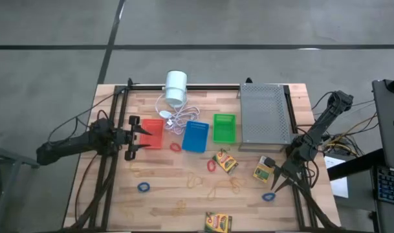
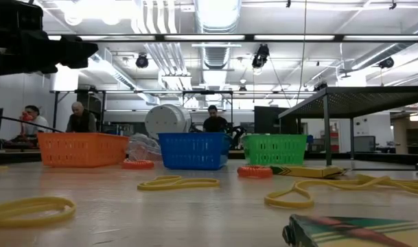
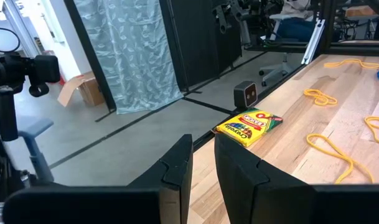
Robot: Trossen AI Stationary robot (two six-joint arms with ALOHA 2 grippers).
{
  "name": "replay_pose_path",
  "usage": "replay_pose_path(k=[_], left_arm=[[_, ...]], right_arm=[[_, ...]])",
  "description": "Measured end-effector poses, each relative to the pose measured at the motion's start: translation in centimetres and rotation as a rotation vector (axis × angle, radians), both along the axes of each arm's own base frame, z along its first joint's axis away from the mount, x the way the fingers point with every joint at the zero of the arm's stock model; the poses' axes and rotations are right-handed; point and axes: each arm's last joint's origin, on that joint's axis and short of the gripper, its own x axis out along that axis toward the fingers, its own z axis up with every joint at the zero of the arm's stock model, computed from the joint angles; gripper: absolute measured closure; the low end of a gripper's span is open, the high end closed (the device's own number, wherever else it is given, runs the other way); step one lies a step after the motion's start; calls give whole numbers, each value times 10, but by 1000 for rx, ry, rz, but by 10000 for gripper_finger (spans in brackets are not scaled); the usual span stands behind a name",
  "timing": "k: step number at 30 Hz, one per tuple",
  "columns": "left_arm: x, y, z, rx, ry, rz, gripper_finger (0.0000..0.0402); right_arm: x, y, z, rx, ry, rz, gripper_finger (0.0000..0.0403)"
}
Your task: Pick & Place Office Desk Supplies
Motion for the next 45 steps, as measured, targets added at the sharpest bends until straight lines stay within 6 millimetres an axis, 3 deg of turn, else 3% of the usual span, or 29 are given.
replay_pose_path(k=[16, 23, 30, 37, 45], left_arm=[[0, 0, 0, 0, 0, 0, 192], [0, 0, 0, 0, 0, 0, 192], [0, 0, 0, 0, 0, 0, 192], [0, 0, 0, 0, 0, 0, 192], [0, 0, 0, 0, 0, 0, 192]], right_arm=[[1, 0, 5, 40, -29, -26, 335], [1, 0, 8, 166, 71, -37, 335], [5, -2, 19, 148, -12, -172, 335], [13, -1, 60, -160, 61, -359, 335], [31, 12, 97, -323, 109, -548, 335]])
